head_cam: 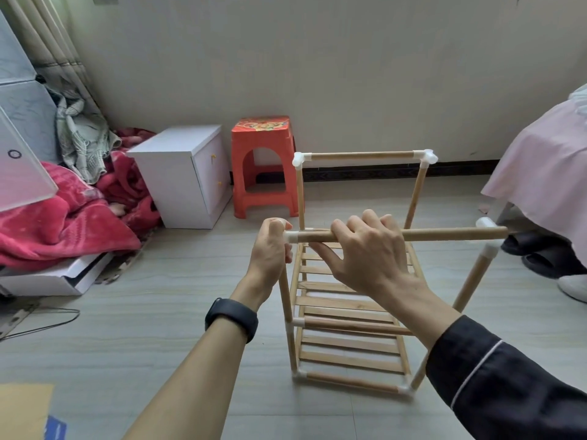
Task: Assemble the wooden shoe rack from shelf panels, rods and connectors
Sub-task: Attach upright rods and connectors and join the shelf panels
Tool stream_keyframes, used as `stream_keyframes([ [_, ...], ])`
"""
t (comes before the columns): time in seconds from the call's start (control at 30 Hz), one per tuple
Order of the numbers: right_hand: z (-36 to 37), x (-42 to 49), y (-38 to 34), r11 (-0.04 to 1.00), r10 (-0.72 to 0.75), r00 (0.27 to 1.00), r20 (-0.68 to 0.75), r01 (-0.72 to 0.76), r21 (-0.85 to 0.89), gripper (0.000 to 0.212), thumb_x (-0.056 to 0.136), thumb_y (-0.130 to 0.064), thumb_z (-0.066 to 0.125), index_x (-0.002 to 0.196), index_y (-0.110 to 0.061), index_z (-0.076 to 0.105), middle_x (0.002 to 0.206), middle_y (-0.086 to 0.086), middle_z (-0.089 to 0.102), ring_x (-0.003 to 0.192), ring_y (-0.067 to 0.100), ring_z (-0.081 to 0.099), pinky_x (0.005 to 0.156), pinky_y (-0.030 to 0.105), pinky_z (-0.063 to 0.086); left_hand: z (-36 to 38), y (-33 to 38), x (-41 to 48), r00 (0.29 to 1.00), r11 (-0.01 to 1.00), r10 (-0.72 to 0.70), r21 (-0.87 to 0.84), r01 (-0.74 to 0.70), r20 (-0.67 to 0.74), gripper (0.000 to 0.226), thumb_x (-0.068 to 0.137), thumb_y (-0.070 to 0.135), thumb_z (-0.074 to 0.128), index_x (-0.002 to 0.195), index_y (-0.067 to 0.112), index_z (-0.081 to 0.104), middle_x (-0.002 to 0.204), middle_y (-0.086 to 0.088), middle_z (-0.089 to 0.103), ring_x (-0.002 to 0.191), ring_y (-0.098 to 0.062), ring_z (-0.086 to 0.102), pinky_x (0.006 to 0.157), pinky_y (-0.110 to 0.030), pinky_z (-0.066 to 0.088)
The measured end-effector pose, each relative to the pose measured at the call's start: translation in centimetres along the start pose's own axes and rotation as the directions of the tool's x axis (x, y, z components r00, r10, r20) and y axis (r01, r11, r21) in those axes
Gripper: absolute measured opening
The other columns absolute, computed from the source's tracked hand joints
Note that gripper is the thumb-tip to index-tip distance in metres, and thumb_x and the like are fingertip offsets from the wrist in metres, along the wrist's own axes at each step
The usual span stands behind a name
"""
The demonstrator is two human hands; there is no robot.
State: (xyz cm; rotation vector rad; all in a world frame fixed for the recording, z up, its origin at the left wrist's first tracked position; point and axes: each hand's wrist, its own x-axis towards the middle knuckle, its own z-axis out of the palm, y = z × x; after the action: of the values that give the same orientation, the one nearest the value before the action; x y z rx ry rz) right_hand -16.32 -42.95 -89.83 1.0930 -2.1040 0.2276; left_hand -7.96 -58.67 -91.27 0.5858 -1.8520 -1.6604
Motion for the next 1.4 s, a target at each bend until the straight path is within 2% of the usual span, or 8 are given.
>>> stream_keyframes([
  [0.37,0.2,0.7,-1.9,0.999,0.017,0.992,0.123,-0.023,0.043,0.056,0.100,-0.065,0.034,0.088,-0.019,0.063,0.074,0.000,0.063,0.072,0.024,0.052,0.066,0.036,0.029,-0.4,-0.2,0.1,1.000,0.999,0.015,0.031,-0.015,-0.025,0.027,0.105,0.031,0.033,0.106,0.013,0.054,0.070,0.000,0.047,0.058,-0.011,0.048,0.061,-0.032,0.045],
  [0.7,-1.5,-0.6,2.4,0.963,0.006,0.991,0.136,-0.043,0.266,0.040,0.098,-0.055,0.047,0.104,-0.019,0.063,0.093,-0.001,0.060,0.087,0.017,0.050,0.075,0.035,0.048,0.5,-0.4,0.0,0.993,0.985,0.097,0.147,-0.086,-0.064,0.026,0.107,0.032,0.035,0.119,0.018,0.052,0.090,-0.009,0.060,0.071,-0.016,0.060,0.070,-0.034,0.049],
  [0.8,-2.8,-1.1,6.3,0.934,0.202,0.979,0.018,-0.198,0.296,0.042,0.095,-0.053,0.051,0.109,-0.016,0.066,0.105,0.002,0.064,0.099,0.019,0.052,0.078,0.034,0.044,0.4,-0.3,0.1,0.982,0.958,0.154,0.260,-0.121,-0.109,0.024,0.106,0.030,0.038,0.122,0.019,0.052,0.112,-0.009,0.058,0.099,-0.021,0.058,0.082,-0.037,0.047],
  [0.9,-4.2,-2.2,11.6,0.801,0.546,0.838,-0.018,-0.516,0.304,0.048,0.091,-0.058,0.050,0.116,-0.018,0.061,0.117,0.004,0.058,0.112,0.019,0.045,0.086,0.029,0.030,0.8,1.0,-0.4,0.869,0.784,0.446,0.562,-0.263,-0.216,0.026,0.097,0.011,0.049,0.122,0.016,0.055,0.122,-0.010,0.051,0.109,-0.025,0.052,0.090,-0.042,0.047],
  [1.03,-4.8,-5.1,15.9,0.367,0.804,0.517,0.295,-0.821,0.437,0.068,0.090,-0.069,0.044,0.131,-0.014,0.052,0.134,0.011,0.054,0.127,0.030,0.045,0.105,0.043,0.039,5.2,3.2,-2.0,0.705,0.429,0.705,0.748,-0.507,0.073,0.039,0.082,0.003,0.066,0.119,0.009,0.059,0.120,-0.012,0.056,0.106,-0.029,0.053,0.086,-0.048,0.048],
  [1.13,-4.0,-6.9,15.8,0.142,0.736,0.416,0.534,-0.866,0.480,0.062,0.099,-0.067,0.040,0.130,-0.015,0.052,0.125,0.006,0.058,0.116,0.025,0.053,0.097,0.045,0.046,11.3,4.8,-3.3,0.648,0.281,0.659,0.675,-0.683,0.382,0.043,0.087,0.022,0.063,0.128,0.012,0.055,0.123,-0.010,0.058,0.106,-0.027,0.057,0.090,-0.045,0.050],
  [1.23,-3.8,-7.7,15.1,0.092,0.647,0.478,0.594,-0.822,0.561,0.048,0.102,-0.064,0.032,0.113,-0.027,0.060,0.106,-0.004,0.063,0.098,0.013,0.058,0.077,0.033,0.045,16.7,5.9,-3.6,0.671,0.272,0.506,0.638,-0.720,0.542,0.049,0.095,0.047,0.050,0.137,0.022,0.044,0.127,-0.003,0.058,0.110,-0.021,0.056,0.095,-0.039,0.045],
  [1.4,-4.2,-8.4,15.6,0.131,0.587,0.569,0.576,-0.769,0.626,0.049,0.104,-0.062,0.029,0.109,-0.031,0.067,0.100,-0.005,0.074,0.097,0.008,0.067,0.075,0.024,0.048,21.4,6.3,-3.6,0.634,0.192,0.288,0.605,-0.773,0.718,0.051,0.099,0.056,0.049,0.134,0.020,0.044,0.111,0.000,0.067,0.097,-0.022,0.066,0.082,-0.040,0.056],
])
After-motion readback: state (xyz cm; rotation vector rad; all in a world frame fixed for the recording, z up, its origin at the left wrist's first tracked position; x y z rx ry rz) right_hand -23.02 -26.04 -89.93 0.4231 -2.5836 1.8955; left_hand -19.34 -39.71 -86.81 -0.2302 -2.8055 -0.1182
